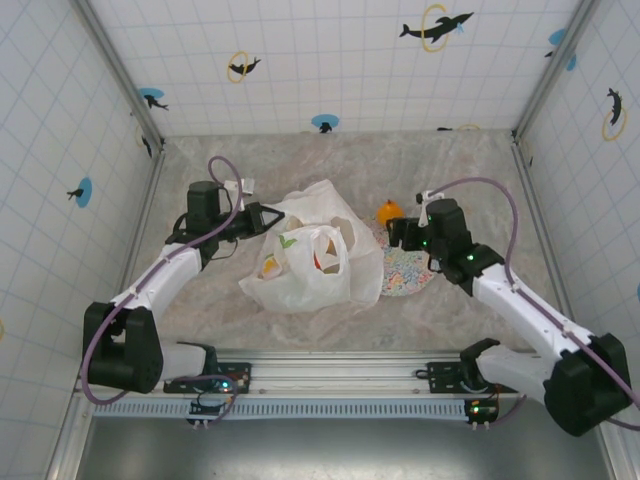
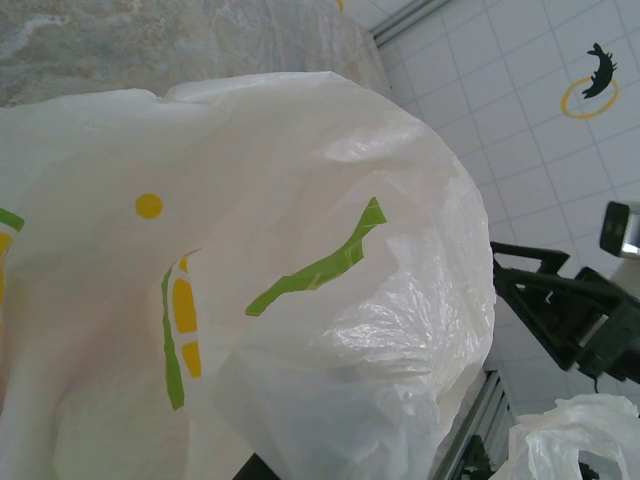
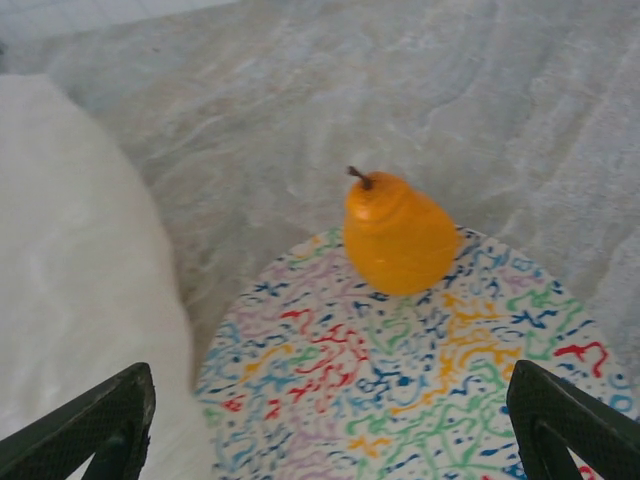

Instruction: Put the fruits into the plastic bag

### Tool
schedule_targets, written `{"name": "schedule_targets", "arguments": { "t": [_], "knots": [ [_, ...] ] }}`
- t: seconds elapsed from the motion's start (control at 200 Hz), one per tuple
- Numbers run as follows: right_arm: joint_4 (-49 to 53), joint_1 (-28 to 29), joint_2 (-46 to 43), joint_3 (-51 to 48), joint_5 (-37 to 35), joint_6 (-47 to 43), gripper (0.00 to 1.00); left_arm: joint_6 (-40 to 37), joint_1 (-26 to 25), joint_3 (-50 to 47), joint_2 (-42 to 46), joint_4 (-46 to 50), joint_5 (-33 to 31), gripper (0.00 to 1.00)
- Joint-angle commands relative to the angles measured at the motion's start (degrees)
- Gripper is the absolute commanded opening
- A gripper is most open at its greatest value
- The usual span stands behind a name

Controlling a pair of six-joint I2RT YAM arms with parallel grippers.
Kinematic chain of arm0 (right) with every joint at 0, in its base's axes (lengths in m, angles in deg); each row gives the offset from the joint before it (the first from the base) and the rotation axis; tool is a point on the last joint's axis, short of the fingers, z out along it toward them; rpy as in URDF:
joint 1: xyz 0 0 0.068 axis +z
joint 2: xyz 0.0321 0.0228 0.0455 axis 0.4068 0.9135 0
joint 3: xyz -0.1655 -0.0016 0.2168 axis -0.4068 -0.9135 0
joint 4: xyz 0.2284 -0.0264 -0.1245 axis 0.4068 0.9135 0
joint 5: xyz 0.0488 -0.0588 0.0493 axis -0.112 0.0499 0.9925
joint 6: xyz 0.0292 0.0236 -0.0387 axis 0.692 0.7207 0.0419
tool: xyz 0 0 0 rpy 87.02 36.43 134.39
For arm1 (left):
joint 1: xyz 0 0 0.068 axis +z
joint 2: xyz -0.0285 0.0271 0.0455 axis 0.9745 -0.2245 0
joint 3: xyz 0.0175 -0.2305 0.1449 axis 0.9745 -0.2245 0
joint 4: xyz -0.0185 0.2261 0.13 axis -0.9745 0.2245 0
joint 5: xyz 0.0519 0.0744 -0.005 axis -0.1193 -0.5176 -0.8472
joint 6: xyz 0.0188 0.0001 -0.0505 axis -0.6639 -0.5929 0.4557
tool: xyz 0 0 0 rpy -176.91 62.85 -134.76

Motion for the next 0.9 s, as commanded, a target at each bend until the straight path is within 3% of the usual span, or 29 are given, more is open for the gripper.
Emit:
{"name": "schedule_targets", "arguments": {
  "t": [0.0,0.545,0.896],
  "knots": [
    [-0.62,-1.27,4.91,3.97,-0.7,-4.15,0.96,-1.46,0.42,0.99,-0.05,0.81,1.23,0.0],
    [-0.1,-1.89,33.24,19.69,-4.44,-10.15,0.99,-0.9,0.44,1.34,0.56,1.6,0.99,0.0],
    [0.92,-1.84,41.6,24.07,-5.97,-11.44,0.88,-0.74,0.43,1.08,1.07,1.78,1.14,0.0]
  ]
}}
